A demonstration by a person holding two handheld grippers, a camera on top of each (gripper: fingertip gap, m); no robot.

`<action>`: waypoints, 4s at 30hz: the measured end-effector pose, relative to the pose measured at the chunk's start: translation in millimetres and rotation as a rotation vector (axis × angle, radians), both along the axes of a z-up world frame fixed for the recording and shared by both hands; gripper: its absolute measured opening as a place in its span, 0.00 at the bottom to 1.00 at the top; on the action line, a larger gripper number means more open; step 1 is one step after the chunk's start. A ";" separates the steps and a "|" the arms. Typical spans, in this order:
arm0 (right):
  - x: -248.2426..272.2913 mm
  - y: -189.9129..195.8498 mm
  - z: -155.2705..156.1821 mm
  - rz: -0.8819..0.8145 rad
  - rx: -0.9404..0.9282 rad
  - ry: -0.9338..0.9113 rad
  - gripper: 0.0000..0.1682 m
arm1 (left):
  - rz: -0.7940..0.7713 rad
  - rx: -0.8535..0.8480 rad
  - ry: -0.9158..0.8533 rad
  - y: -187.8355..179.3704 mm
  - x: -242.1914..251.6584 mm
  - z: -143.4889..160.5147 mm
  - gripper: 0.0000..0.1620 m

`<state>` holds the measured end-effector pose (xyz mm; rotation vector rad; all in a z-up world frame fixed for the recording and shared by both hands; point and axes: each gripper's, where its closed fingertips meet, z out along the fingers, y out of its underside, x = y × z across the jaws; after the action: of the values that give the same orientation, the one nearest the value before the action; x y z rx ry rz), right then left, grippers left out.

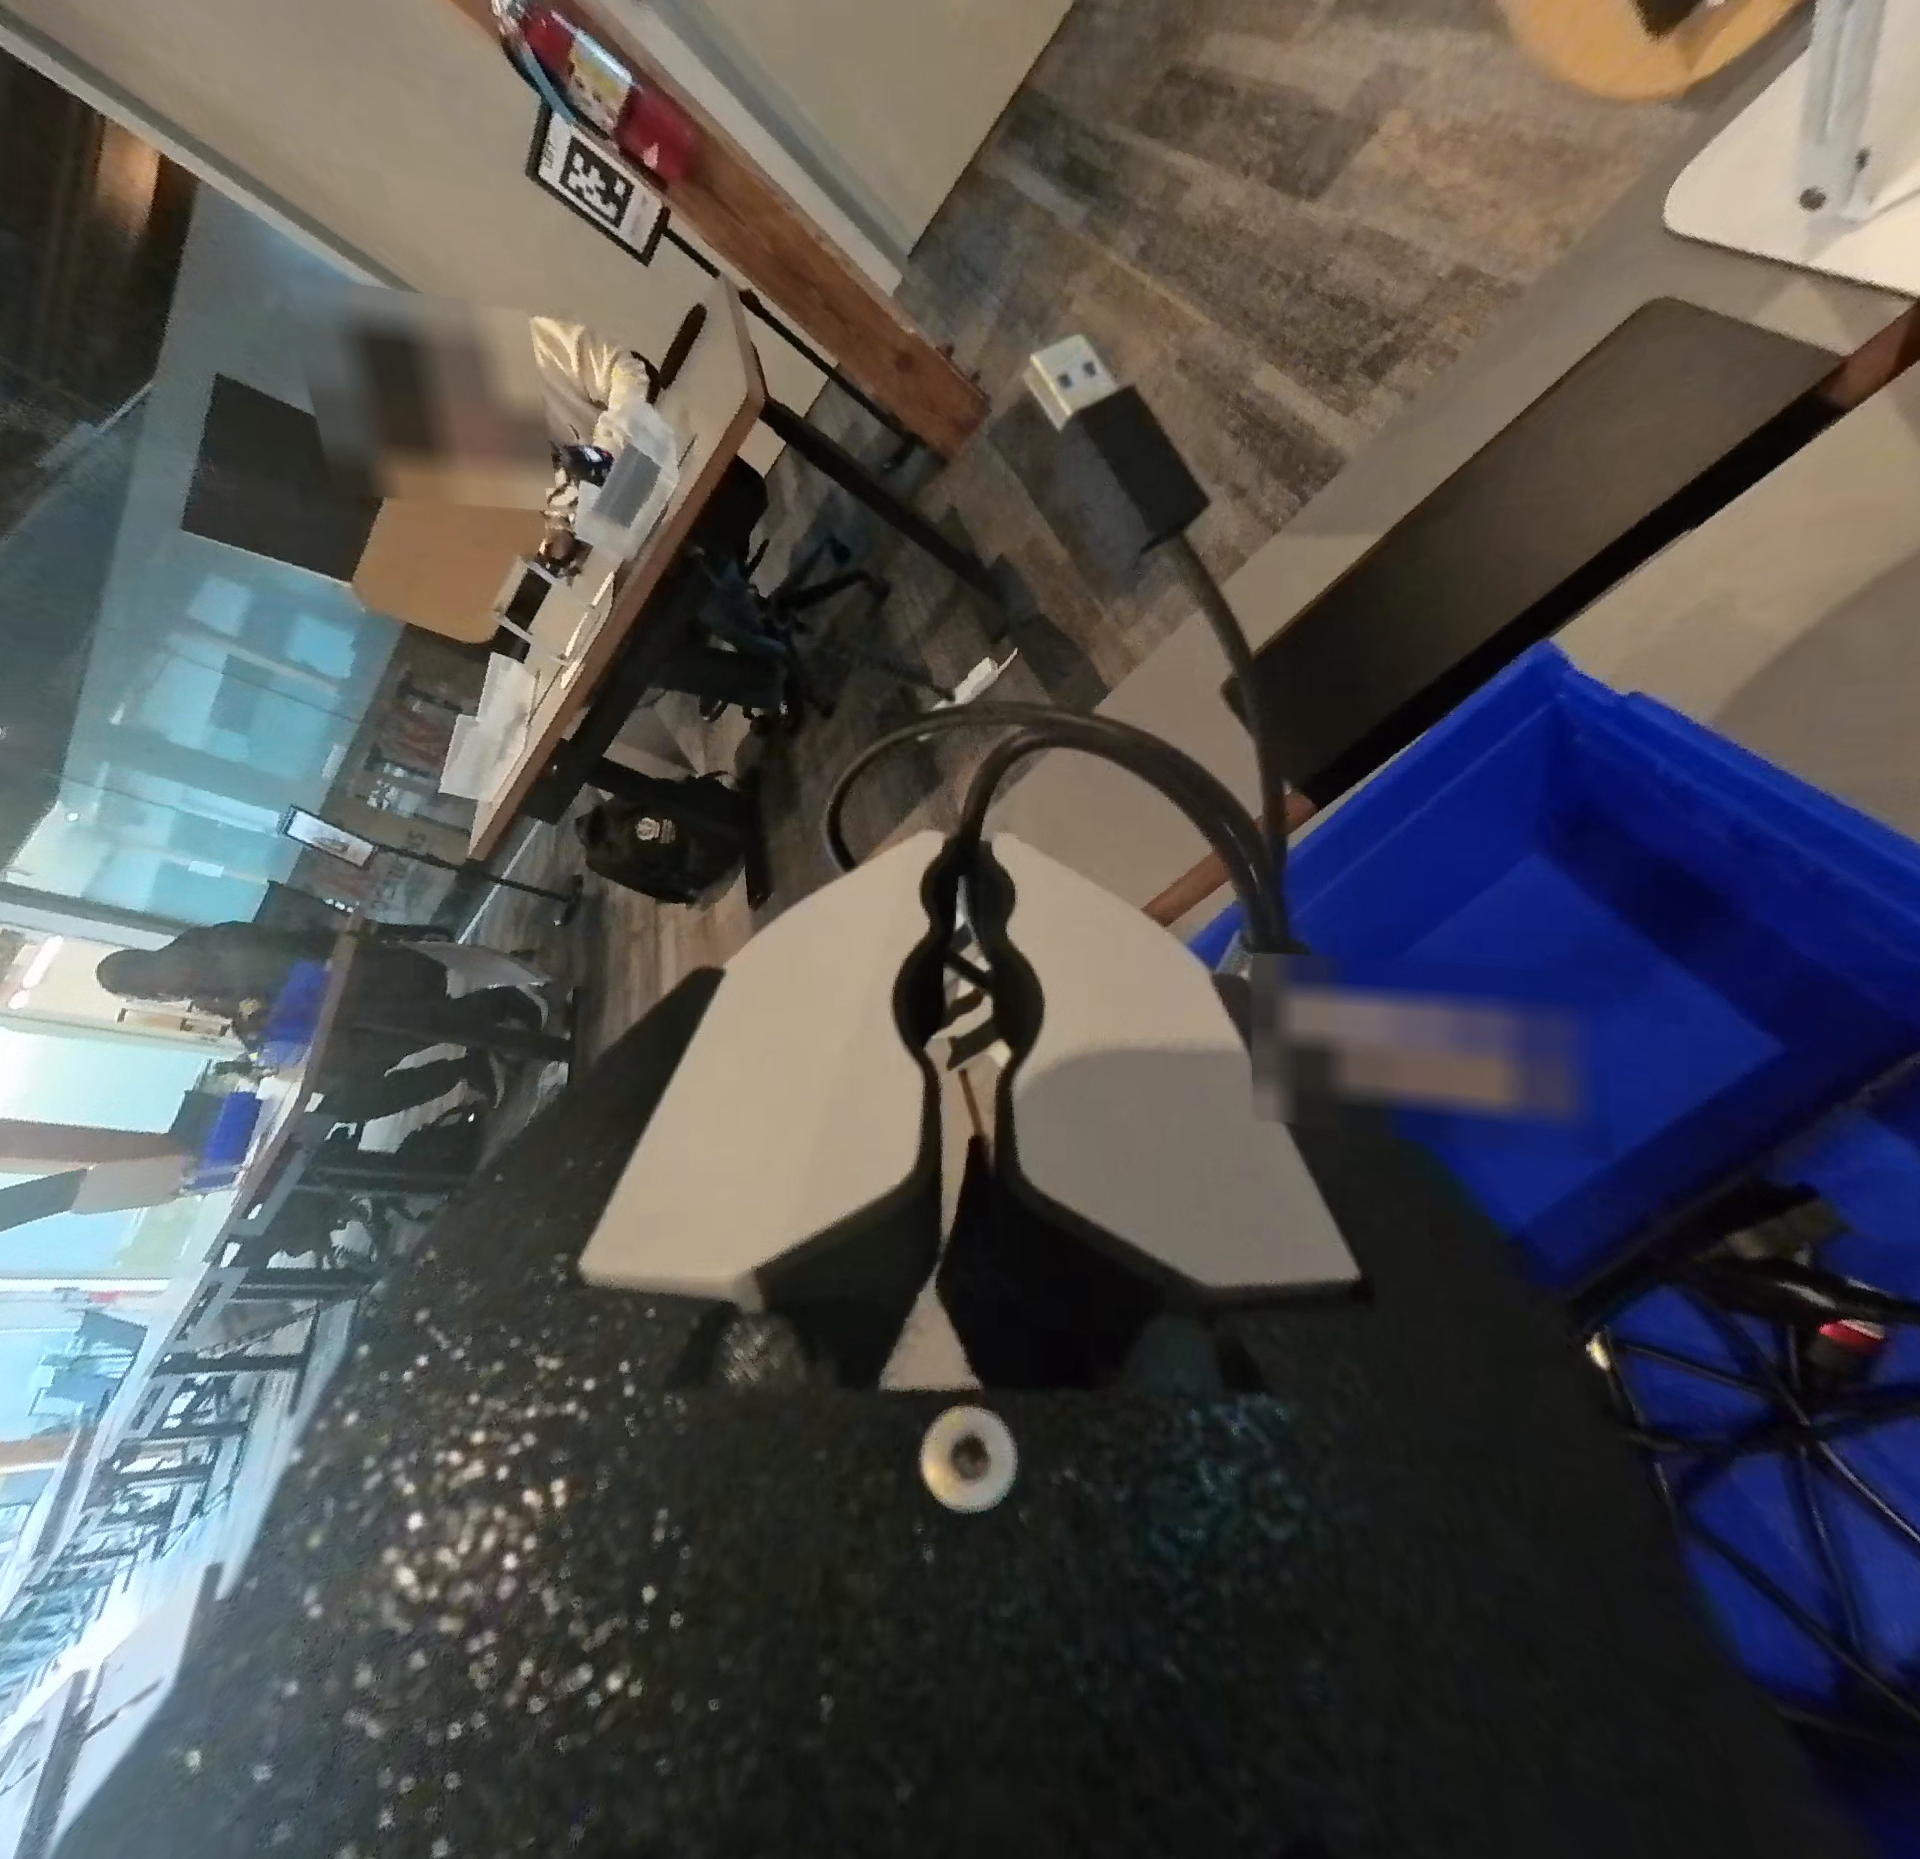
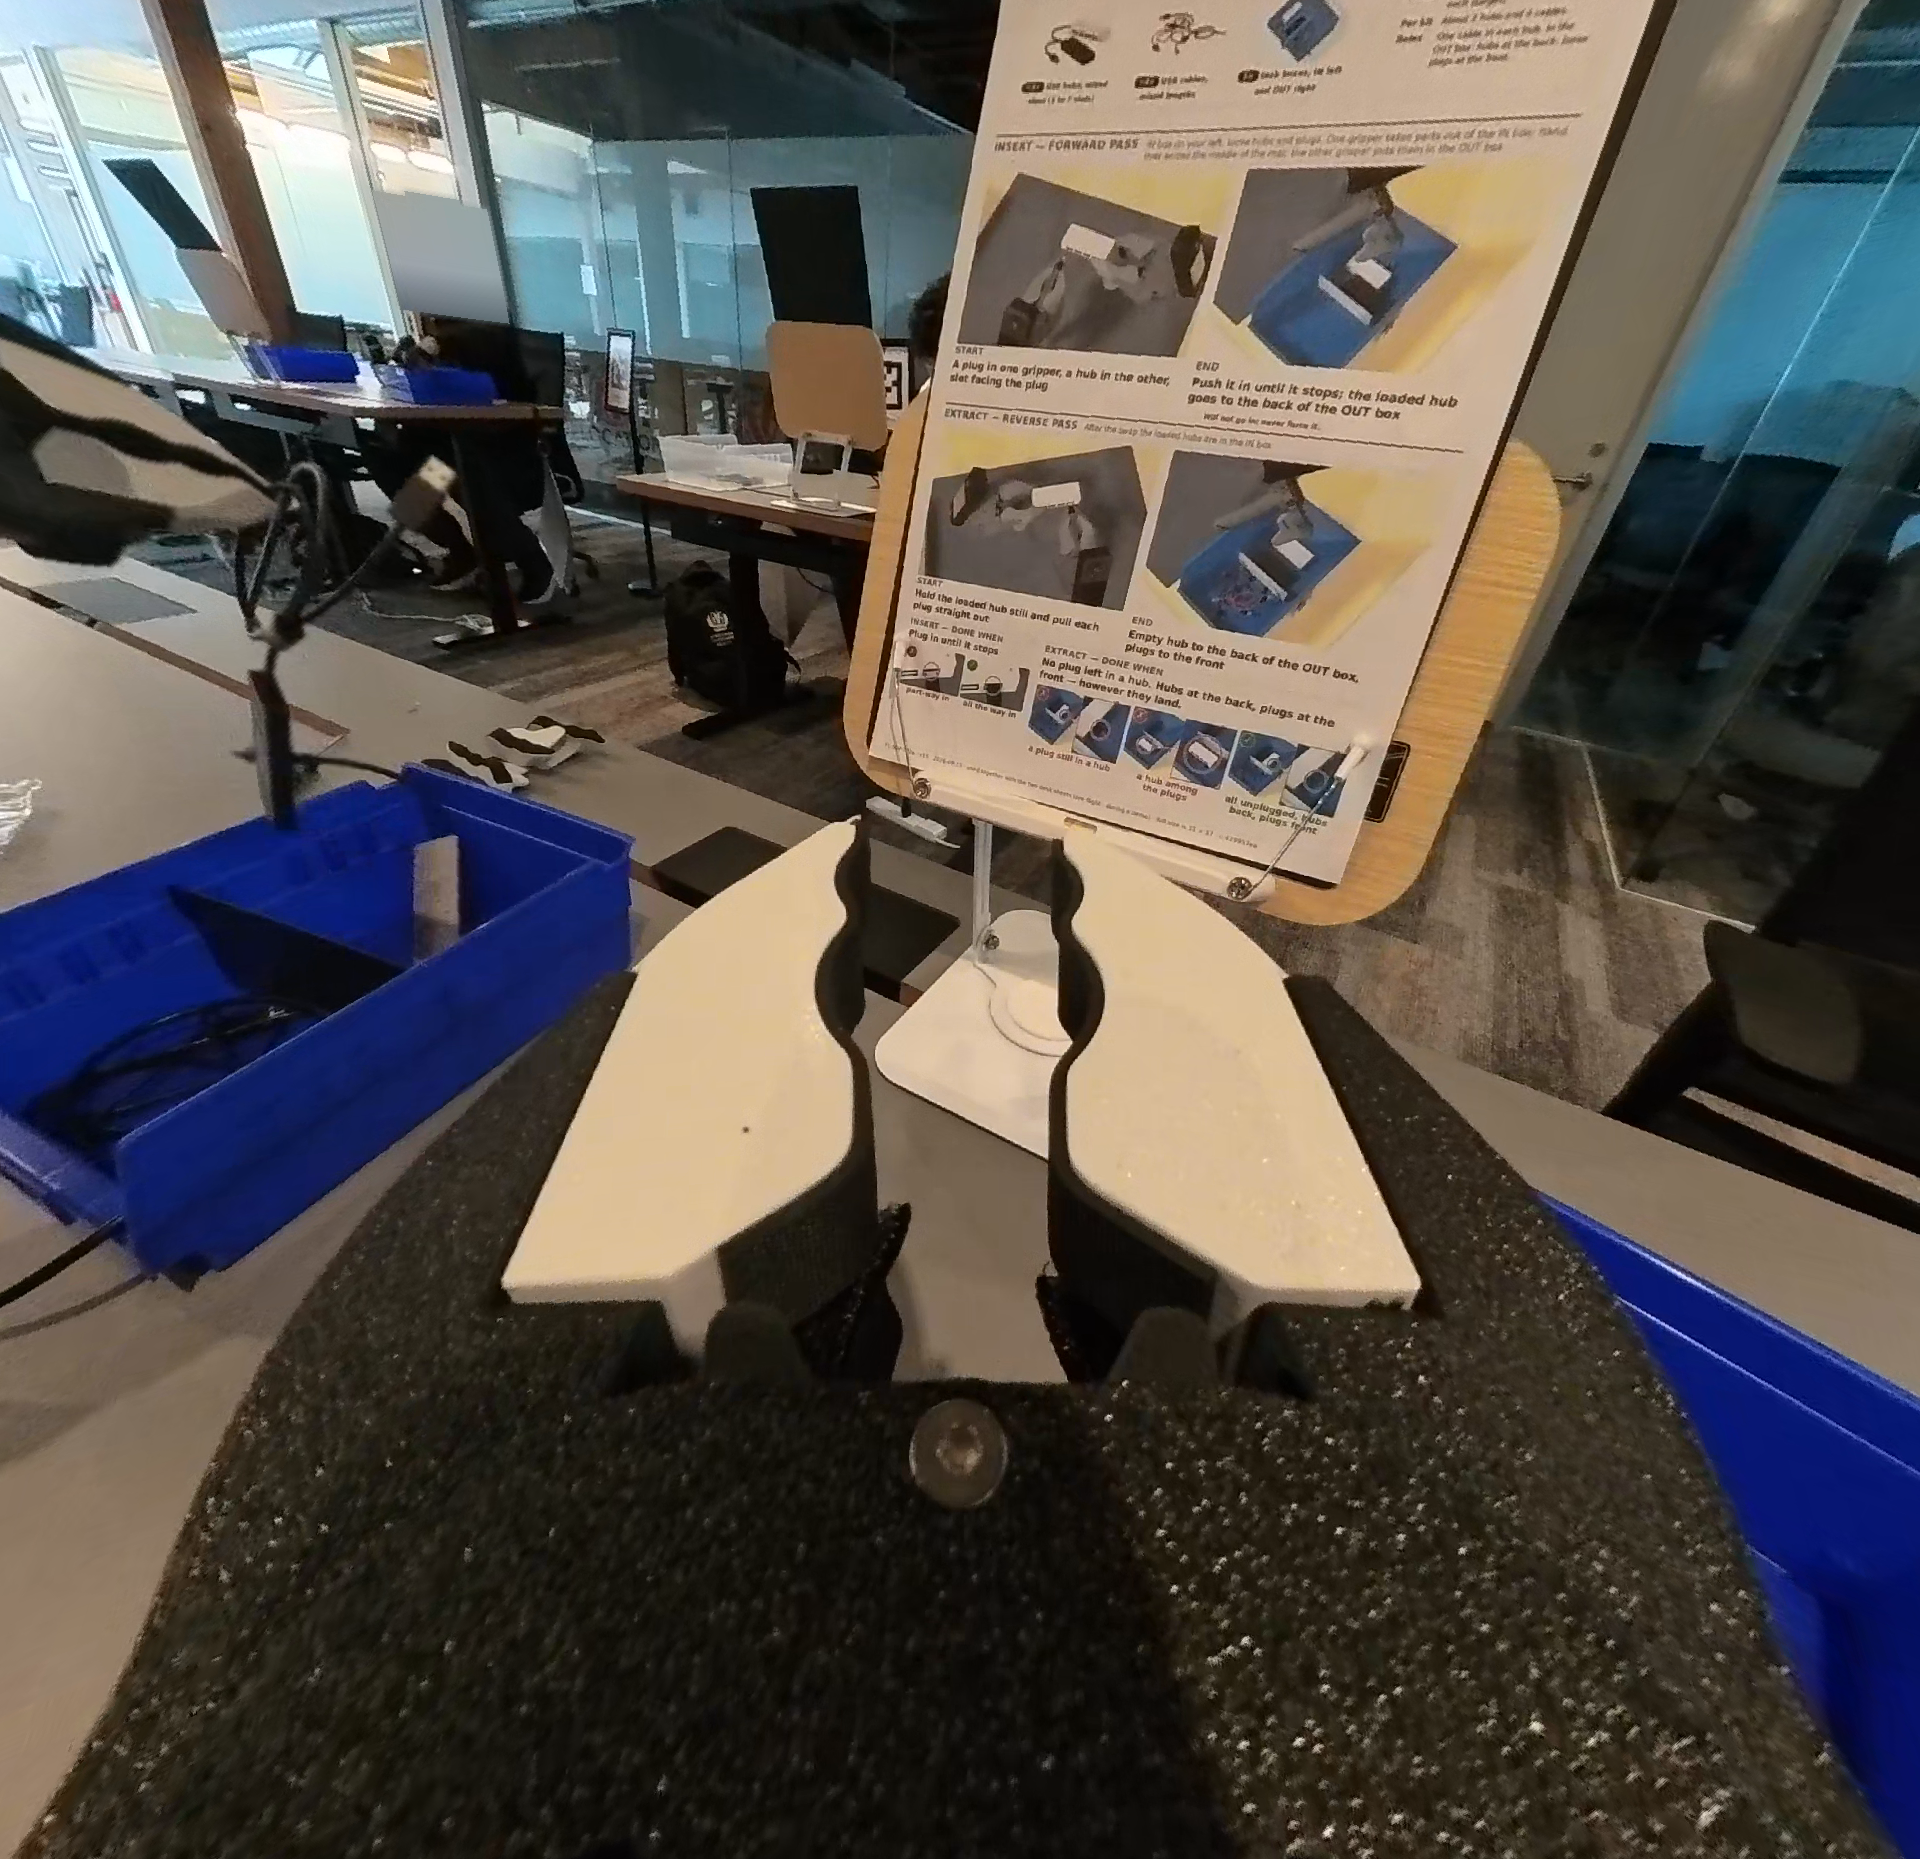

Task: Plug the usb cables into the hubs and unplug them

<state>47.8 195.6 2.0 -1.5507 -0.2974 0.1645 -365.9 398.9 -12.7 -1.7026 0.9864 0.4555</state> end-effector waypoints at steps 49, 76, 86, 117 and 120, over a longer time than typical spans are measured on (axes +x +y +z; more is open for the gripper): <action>69.4 -39.6 4.8 -0.102 0.095 0.111 0.16 | -0.685 -0.519 0.077 -152.7 358.4 -219.6 0.62; 30.8 -34.1 12.4 -0.032 0.091 0.063 0.15 | -0.649 -0.561 0.318 -153.3 38.5 -225.1 0.23; 23.7 -29.9 8.2 -0.006 0.062 0.056 0.15 | -0.740 -0.569 0.546 -144.0 62.9 -259.4 0.07; -244.5 12.2 -64.1 0.794 -0.075 -0.235 0.37 | -0.441 0.019 -0.705 -154.0 95.8 -19.7 0.03; -250.3 21.4 -77.3 0.819 -0.105 -0.222 0.36 | -0.553 -0.034 -0.814 -160.0 112.1 -17.1 0.03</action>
<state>-202.6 217.0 -75.3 -1.4725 -1.1076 0.6547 -253.8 238.9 -29.9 -1.3586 0.7875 -0.5829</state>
